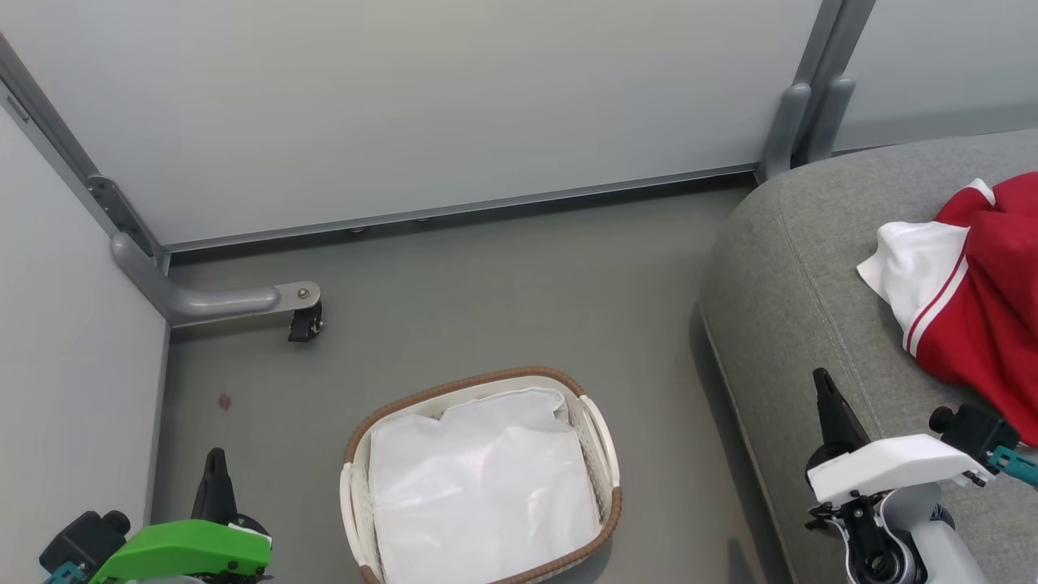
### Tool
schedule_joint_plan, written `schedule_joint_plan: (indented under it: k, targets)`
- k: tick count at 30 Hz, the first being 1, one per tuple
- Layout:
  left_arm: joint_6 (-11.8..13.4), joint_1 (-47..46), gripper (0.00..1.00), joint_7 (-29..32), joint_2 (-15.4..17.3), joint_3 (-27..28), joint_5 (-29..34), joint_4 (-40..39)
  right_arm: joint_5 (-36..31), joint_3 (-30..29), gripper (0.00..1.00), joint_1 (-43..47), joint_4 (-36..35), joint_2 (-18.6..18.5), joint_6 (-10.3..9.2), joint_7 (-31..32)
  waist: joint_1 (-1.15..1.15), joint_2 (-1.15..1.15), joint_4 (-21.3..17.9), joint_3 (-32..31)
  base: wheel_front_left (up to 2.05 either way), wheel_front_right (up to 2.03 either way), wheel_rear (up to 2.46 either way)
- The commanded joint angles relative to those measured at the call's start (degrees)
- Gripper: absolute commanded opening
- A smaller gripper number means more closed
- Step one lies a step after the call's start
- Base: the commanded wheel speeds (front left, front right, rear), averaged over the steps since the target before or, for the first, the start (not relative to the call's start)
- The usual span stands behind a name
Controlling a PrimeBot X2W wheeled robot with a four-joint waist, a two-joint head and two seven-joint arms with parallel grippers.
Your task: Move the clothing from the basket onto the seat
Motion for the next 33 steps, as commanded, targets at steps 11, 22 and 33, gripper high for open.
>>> schedule_joint_plan:
  k: [11, 22, 33]
  targets:
    - [-0.5, -1.8, 0.00, 2.4, 0.5, 0.4, -8.8, -2.4, 8.9, -1.2, 0.00, 0.5, -2.1, -0.4, -0.03, 2.3, 0.00, 0.00, 0.0, -0.4, 0.00, 0.00, 0.00]
    - [-0.6, -2.2, 0.00, 4.1, 0.5, 0.4, -15.5, -3.7, 15.6, -2.0, 0.00, 1.0, -3.1, -0.5, -0.03, 4.1, 0.00, 0.00, 0.1, -0.8, 0.00, 0.00, 0.00]
    - [-0.6, -2.4, 0.00, 5.8, 0.6, 0.5, -21.7, -4.9, 21.8, -2.7, 0.00, 1.4, -4.1, -0.5, -0.04, 5.8, 0.00, 0.00, 0.1, -1.2, 0.00, 0.00, 0.00]
